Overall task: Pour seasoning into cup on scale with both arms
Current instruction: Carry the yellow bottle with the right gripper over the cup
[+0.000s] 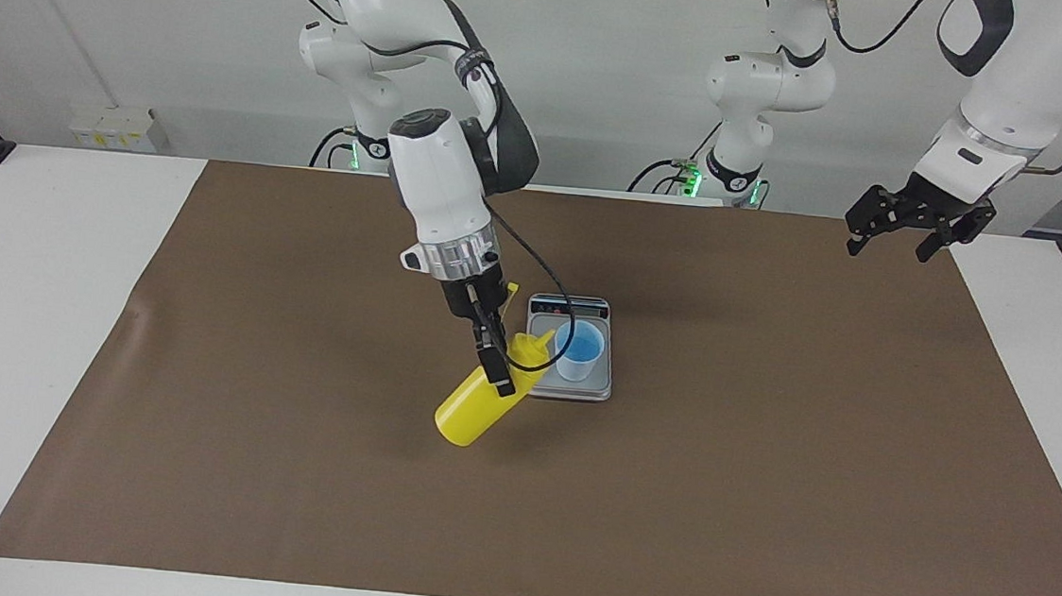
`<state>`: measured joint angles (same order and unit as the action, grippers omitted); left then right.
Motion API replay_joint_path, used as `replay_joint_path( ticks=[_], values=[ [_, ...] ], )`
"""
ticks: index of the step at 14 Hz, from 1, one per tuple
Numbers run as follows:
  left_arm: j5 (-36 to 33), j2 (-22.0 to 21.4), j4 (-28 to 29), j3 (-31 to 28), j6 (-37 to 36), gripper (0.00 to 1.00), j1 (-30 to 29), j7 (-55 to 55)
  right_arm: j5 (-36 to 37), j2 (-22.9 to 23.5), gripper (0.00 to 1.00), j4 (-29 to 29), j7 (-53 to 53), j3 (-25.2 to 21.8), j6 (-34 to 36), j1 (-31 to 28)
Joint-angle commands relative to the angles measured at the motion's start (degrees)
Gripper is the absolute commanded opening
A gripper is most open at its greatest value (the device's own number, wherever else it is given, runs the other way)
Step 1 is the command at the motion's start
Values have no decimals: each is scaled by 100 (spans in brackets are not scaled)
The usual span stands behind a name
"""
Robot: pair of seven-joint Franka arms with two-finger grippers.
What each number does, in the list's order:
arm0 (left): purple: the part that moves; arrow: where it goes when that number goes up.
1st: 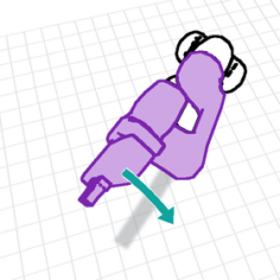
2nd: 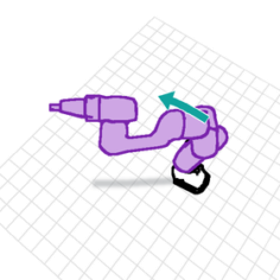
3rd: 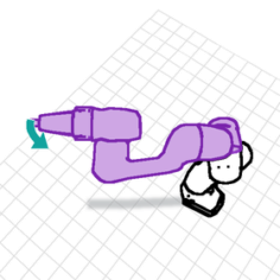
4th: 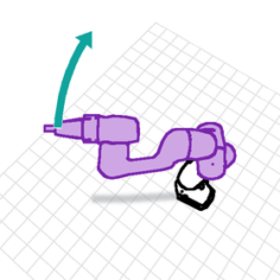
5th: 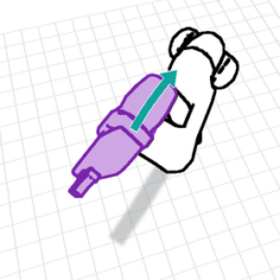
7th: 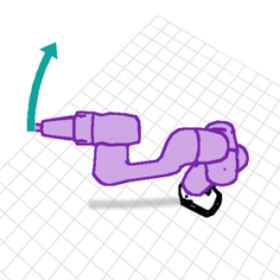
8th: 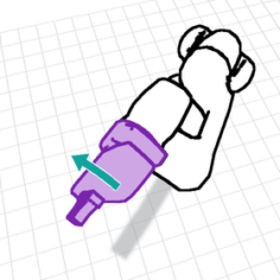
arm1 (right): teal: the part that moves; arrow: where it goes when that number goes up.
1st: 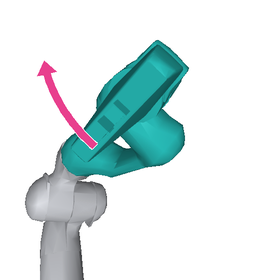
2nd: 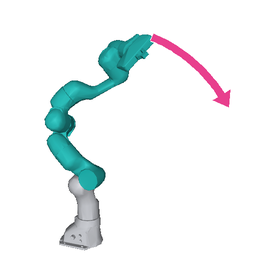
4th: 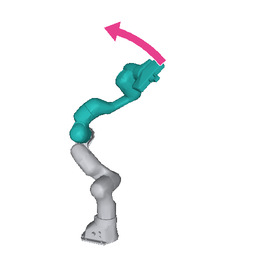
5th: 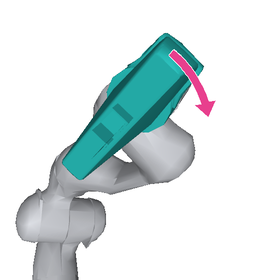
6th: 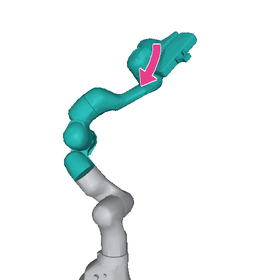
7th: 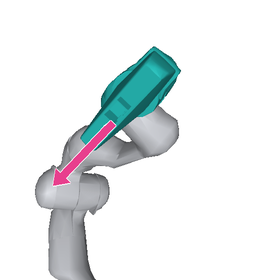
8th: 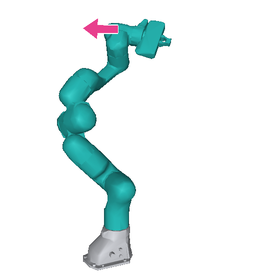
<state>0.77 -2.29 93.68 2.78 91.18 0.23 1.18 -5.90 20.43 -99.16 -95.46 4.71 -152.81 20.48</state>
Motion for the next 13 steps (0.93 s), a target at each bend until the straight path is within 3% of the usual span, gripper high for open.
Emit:
replay_joint_path(
  ticks=[1, 5, 9, 13],
  values=[
    [2, -175, 186, 21, -4, 100, -41, -57, 588, 40, 0, -112, -96, -14, -337, 201],
    [2, -175, 186, 21, -4, 100, -41, -57, 1562, 40, 0, -270, -253, -23, -399, 342],
    [2, -175, 186, 21, -4, 100, -41, -57, 3267, 101, 0, -429, -315, -14, -390, 377],
    [2, -175, 186, 21, -4, 100, -41, -57, 3769, 128, 0, -438, -561, -14, -373, 483]
  ],
)
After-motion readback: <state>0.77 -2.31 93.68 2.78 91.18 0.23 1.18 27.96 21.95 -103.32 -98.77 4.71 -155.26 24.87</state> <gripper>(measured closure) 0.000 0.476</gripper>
